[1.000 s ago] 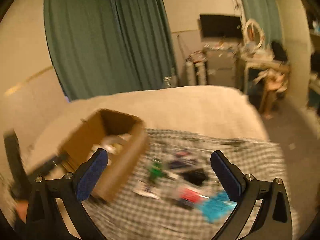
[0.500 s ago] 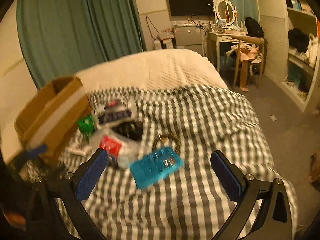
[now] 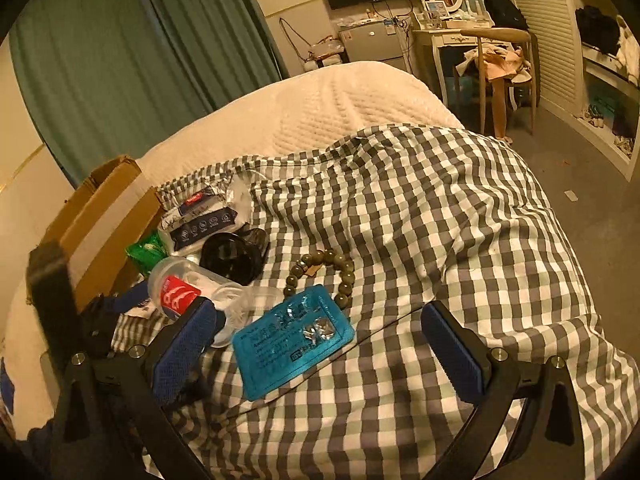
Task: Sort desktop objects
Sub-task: 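Grasp the floss container with the left tool while the right tool grasps the blister pack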
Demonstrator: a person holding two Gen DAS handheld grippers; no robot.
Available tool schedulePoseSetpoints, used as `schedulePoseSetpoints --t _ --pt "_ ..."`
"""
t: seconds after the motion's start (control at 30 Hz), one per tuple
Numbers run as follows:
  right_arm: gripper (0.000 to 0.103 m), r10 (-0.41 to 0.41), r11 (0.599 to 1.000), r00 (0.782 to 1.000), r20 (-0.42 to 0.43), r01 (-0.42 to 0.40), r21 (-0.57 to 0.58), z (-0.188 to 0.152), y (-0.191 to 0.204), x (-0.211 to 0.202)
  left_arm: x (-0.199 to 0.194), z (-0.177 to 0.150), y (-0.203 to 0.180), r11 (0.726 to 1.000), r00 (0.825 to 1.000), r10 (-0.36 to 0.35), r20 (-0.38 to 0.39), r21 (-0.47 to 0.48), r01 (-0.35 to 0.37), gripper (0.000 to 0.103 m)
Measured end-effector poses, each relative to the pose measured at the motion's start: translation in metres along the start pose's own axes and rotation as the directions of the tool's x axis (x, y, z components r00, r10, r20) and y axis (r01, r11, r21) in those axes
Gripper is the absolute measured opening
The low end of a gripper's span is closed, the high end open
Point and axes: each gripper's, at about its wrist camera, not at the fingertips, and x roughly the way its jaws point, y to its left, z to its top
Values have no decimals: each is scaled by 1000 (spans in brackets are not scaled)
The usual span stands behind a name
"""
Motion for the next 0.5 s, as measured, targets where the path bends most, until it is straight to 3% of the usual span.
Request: schedulePoseSetpoints --t 0.1,0.17,0.33,0.43,0.5 --pt "103 -5 1000 1000 -11 5 1 -1 0 3 20 3 2 998 996 -55 -65 -27 53 103" --pt "103 2 1000 1000 -15 -2 8 -2 0 2 27 3 7 992 990 -113 -88 -61 108 95" --pt "103 -12 1000 1000 -8 12 -8 -2 5 0 3 3 21 996 995 -24 -95 -89 16 94" --pt "103 -8 1000 1000 -26 7 -25 -5 13 6 -23 6 33 988 989 116 -88 -87 -124 94" --pt "103 -10 998 999 -47 7 -59 -10 24 13 -36 5 45 974 983 161 -90 -146 -173 94"
